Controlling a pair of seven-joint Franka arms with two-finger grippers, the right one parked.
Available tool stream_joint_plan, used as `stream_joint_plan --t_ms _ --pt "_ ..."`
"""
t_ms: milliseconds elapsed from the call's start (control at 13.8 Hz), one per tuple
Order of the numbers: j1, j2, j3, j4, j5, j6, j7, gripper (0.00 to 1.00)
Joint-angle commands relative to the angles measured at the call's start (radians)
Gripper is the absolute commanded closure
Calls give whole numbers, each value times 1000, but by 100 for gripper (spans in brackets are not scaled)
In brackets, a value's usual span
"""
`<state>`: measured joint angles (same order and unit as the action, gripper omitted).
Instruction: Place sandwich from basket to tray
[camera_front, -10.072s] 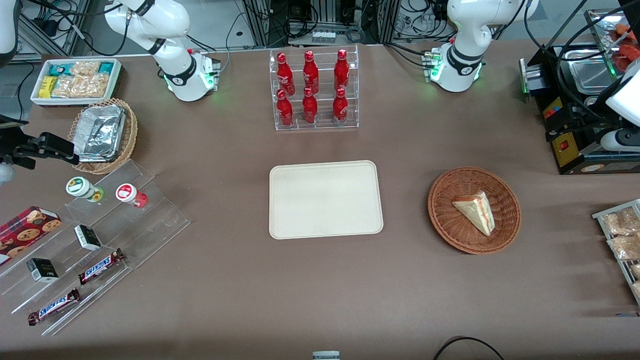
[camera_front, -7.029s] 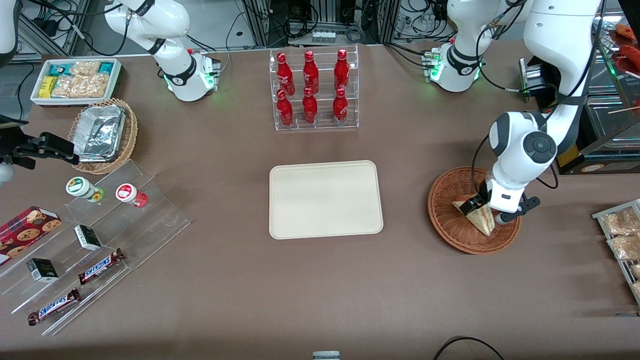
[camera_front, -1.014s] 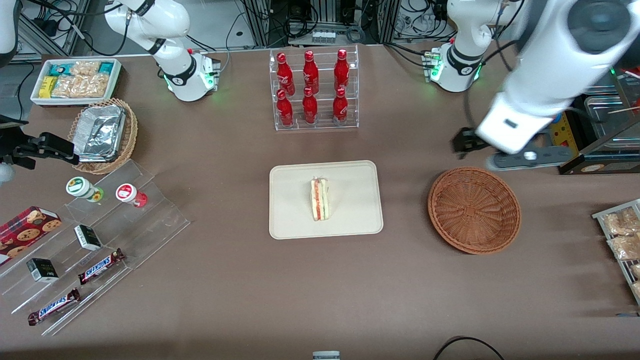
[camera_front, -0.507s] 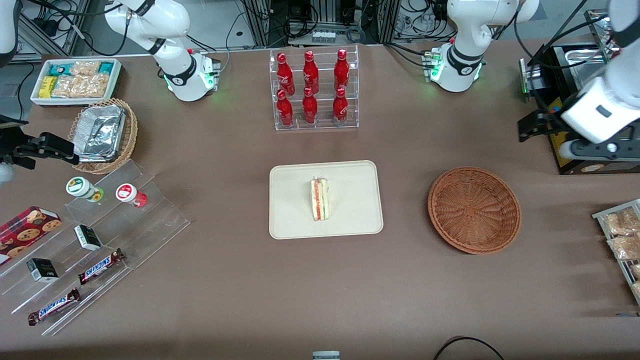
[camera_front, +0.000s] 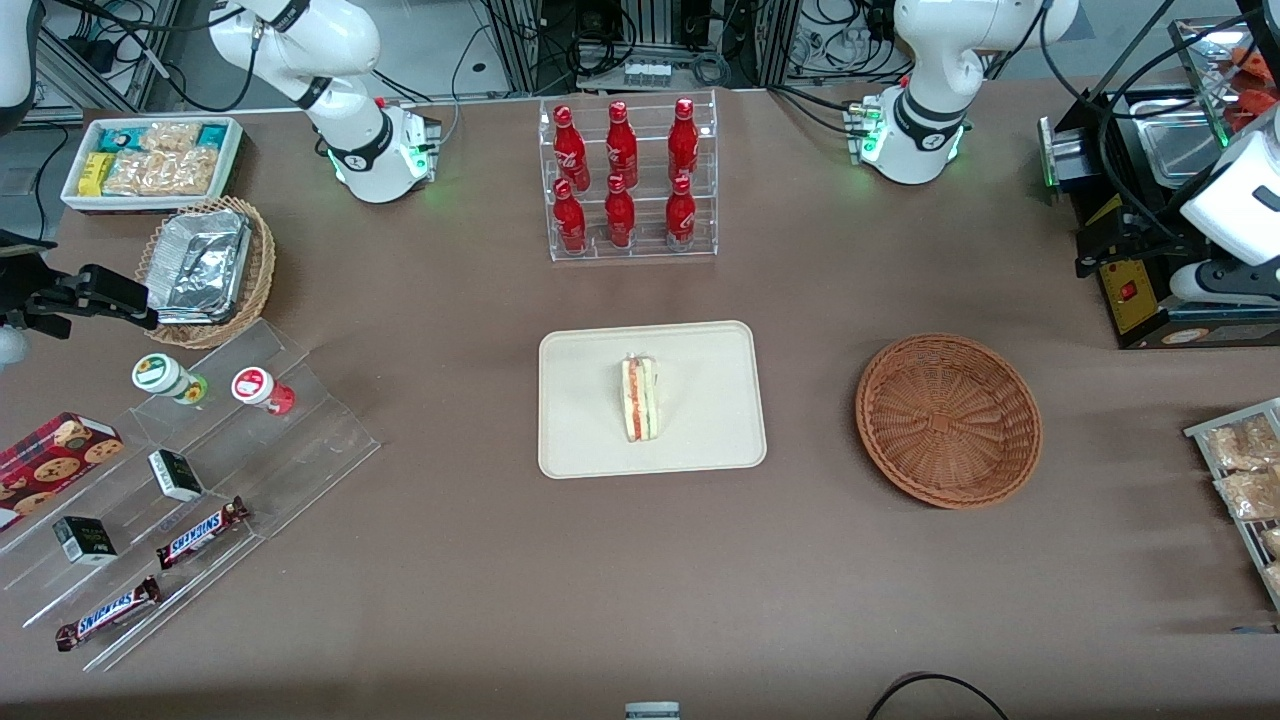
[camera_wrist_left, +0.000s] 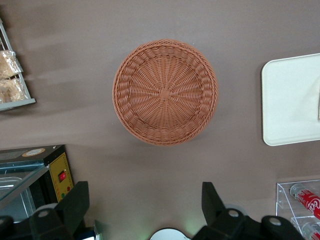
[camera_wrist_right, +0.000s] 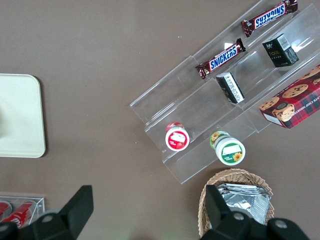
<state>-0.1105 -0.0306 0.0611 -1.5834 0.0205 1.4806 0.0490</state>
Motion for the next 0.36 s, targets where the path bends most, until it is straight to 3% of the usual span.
stream_joint_plan --t_ms 0,290 --pt "6 -48 -6 -44 -4 32 -3 1" --pt "20 -37 -38 -21 -2 33 6 1"
